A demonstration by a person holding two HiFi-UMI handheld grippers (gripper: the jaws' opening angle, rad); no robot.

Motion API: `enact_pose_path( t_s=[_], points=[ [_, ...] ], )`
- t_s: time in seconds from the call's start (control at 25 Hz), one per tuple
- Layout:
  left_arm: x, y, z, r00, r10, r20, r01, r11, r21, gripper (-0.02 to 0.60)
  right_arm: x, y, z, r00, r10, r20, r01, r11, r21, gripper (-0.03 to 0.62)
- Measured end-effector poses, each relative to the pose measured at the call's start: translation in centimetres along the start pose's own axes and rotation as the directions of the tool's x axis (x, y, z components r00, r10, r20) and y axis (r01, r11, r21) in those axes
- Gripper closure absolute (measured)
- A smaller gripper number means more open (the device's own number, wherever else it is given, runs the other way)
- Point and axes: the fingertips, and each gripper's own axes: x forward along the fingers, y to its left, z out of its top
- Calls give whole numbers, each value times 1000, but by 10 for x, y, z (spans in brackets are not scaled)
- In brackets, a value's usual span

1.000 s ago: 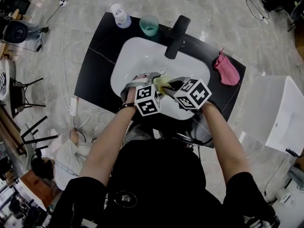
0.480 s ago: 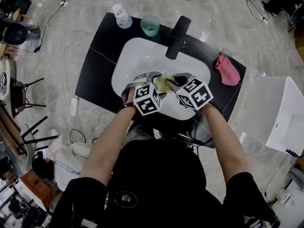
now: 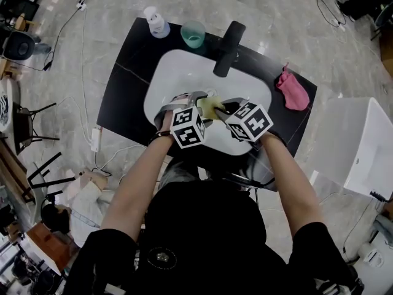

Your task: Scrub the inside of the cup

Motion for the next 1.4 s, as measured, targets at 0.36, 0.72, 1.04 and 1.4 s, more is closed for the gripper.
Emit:
enact_pose_path(
  t_s=[0.36,0.72,1.04,1.4],
  points=[
    [7,-3,0,999,15,-38,-12,998,62,227,1,18,12,995,97,22,-97,995,23,553],
    [10,-1,-5,999,5,-35,-5,1000,-13,229,-5,4,25,991,49,123,-63,992,108,553],
    [3,7,-5,1000,24,-8,-24,1000,-19,229,-8,-18,15,993,-69,95,59,993,102,551],
    [8,12,-10,999,25,-28,-24,999,40,229,2,-7,5,997,-51,57,43,990,132,553]
  ],
)
